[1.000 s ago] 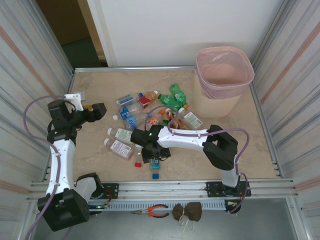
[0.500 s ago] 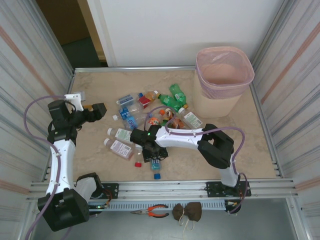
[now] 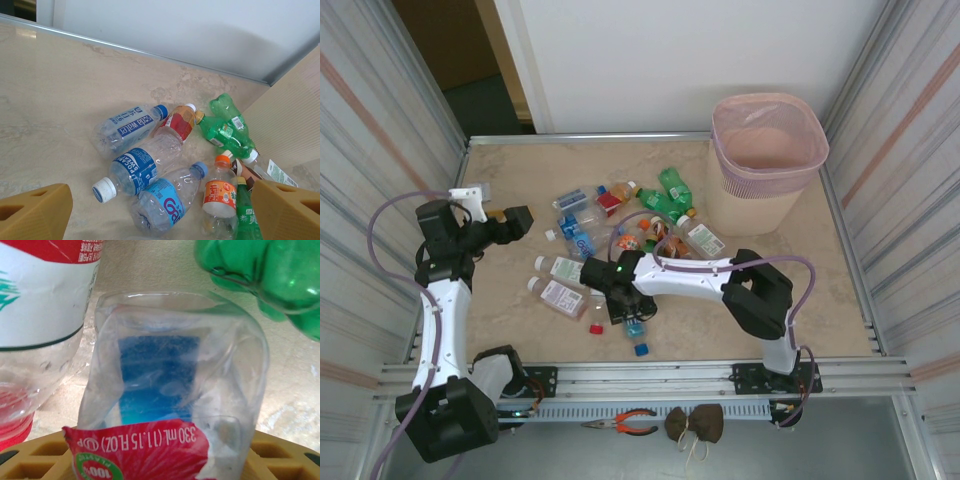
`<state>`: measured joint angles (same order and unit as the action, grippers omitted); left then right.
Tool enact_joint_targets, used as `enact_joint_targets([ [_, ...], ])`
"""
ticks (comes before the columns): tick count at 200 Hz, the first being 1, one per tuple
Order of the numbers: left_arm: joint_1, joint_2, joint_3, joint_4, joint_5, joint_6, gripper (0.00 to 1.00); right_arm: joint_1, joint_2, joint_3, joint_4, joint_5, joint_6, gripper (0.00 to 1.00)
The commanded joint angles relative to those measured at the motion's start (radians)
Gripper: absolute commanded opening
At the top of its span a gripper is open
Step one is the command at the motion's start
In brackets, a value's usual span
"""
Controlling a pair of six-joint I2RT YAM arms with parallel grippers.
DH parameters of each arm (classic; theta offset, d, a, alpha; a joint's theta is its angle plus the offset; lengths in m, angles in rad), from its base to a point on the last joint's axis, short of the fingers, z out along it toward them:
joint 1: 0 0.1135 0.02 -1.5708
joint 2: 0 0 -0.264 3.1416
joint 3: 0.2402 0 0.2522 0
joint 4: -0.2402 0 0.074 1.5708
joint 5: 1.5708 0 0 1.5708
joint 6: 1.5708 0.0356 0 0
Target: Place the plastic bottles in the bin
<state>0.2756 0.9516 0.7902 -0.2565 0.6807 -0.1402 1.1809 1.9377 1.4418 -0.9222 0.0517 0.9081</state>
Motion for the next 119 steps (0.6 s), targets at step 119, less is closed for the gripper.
enact_joint_targets([
  [119, 0.018, 0.025, -0.002, -0.002, -0.04, 0.021, 0.93, -0.131, -0.303, 0.143, -0.095, 0.066, -0.173, 0.53],
])
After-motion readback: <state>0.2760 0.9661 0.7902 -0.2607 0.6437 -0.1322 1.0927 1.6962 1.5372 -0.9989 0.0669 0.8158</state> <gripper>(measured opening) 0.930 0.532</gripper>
